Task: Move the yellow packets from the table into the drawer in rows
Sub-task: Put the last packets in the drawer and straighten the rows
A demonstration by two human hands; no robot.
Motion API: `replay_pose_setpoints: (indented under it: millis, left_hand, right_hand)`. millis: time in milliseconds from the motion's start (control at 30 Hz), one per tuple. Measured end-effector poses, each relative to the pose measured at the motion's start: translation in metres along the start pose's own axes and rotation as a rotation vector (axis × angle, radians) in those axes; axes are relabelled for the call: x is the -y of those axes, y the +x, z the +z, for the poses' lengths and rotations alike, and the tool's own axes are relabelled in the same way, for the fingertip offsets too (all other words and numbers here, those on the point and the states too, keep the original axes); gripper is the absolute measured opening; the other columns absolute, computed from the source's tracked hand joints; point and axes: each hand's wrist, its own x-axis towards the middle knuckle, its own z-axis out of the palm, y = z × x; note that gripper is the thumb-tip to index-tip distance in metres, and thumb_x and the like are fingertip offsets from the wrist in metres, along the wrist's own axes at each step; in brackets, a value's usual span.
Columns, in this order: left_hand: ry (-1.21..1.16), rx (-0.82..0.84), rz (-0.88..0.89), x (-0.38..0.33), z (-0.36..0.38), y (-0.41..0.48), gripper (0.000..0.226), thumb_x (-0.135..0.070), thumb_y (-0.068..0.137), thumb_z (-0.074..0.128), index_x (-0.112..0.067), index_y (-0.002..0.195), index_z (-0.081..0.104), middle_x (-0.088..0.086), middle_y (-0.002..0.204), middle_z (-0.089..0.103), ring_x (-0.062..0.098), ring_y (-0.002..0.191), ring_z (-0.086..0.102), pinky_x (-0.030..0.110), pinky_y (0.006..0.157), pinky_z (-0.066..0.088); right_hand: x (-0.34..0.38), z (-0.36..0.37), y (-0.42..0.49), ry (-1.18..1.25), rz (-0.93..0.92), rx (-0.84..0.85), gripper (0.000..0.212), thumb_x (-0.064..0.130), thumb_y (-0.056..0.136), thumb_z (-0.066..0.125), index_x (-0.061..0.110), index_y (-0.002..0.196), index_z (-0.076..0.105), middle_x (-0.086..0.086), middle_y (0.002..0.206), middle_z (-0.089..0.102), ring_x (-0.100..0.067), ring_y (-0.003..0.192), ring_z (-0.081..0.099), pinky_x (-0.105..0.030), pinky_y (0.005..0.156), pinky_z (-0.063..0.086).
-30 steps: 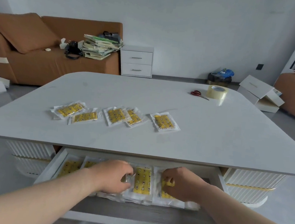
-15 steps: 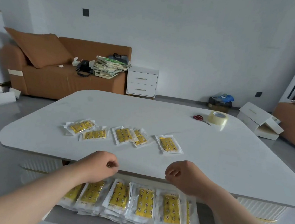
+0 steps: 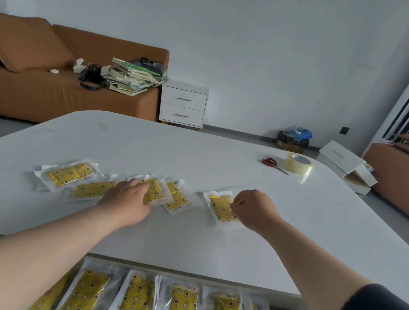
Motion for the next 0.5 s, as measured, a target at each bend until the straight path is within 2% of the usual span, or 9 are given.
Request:
replay_pose_setpoints:
  millis: [33, 100, 167, 267, 367, 433, 500]
  left_hand:
    - [0.036, 0.023, 0.018, 0.000, 0.004, 0.004, 0.059, -0.047, 0.098, 0.035, -0.023, 0.150, 0.027, 0.002, 0.159, 0.022, 0.024, 0.144, 0.024, 0.037, 0.114, 0.027]
    - [0.065, 0.027, 0.045, 0.000, 0.010, 0.010, 0.057, -0.048, 0.099, 0.031, -0.026, 0.151, 0.025, 0.000, 0.160, 0.019, 0.021, 0.146, 0.020, 0.036, 0.116, 0.023]
    - [0.075, -0.028, 0.070, 0.002, 0.012, 0.010, 0.052, -0.048, 0.098, 0.032, -0.026, 0.145, 0.036, -0.002, 0.155, 0.032, 0.021, 0.141, 0.030, 0.034, 0.112, 0.029]
    - [0.038, -0.089, 0.069, 0.009, 0.008, 0.007, 0.039, -0.050, 0.096, 0.037, -0.023, 0.118, 0.056, -0.001, 0.129, 0.051, 0.022, 0.121, 0.050, 0.034, 0.096, 0.043]
    - [-0.088, -0.152, -0.012, 0.014, 0.002, 0.005, 0.030, -0.047, 0.091, 0.052, -0.019, 0.085, 0.055, 0.002, 0.104, 0.053, 0.023, 0.101, 0.055, 0.032, 0.080, 0.045]
    - [-0.106, -0.161, -0.096, 0.015, -0.002, 0.004, 0.036, -0.049, 0.083, 0.063, -0.016, 0.089, 0.052, 0.006, 0.106, 0.050, 0.027, 0.105, 0.051, 0.034, 0.084, 0.044]
    - [-0.073, -0.125, -0.211, 0.016, -0.007, 0.003, 0.054, -0.054, 0.076, 0.069, -0.012, 0.103, 0.050, 0.010, 0.111, 0.051, 0.031, 0.110, 0.050, 0.035, 0.085, 0.043]
  right_hand:
    - [0.002, 0.003, 0.006, -0.089, 0.043, -0.016, 0.023, 0.034, 0.084, 0.057, 0.014, 0.090, 0.068, -0.002, 0.091, 0.067, -0.024, 0.083, 0.063, -0.031, 0.065, 0.052]
    - [0.008, 0.009, 0.014, -0.196, 0.151, 0.017, 0.034, 0.046, 0.082, 0.059, 0.012, 0.080, 0.058, -0.002, 0.082, 0.061, -0.022, 0.074, 0.058, -0.025, 0.052, 0.041]
    - [0.015, 0.016, 0.021, -0.209, 0.237, 0.061, 0.035, 0.048, 0.076, 0.062, 0.016, 0.070, 0.051, 0.001, 0.072, 0.056, -0.017, 0.064, 0.052, -0.023, 0.048, 0.035]
    - [0.028, 0.021, 0.032, -0.138, 0.314, 0.121, 0.027, 0.038, 0.074, 0.064, 0.015, 0.073, 0.050, 0.000, 0.072, 0.055, -0.015, 0.061, 0.052, -0.023, 0.055, 0.042]
    - [0.039, 0.020, 0.037, -0.030, 0.372, 0.179, 0.028, 0.030, 0.078, 0.066, 0.009, 0.089, 0.052, -0.003, 0.075, 0.052, -0.016, 0.068, 0.054, -0.027, 0.067, 0.047]
    - [0.041, 0.021, 0.038, 0.045, 0.376, 0.205, 0.035, 0.028, 0.080, 0.069, 0.007, 0.102, 0.050, -0.005, 0.085, 0.053, -0.020, 0.080, 0.056, -0.029, 0.074, 0.048]
    - [0.041, 0.021, 0.041, 0.162, 0.338, 0.215, 0.028, 0.020, 0.082, 0.071, 0.007, 0.098, 0.053, -0.009, 0.094, 0.057, -0.023, 0.084, 0.056, -0.030, 0.076, 0.049]
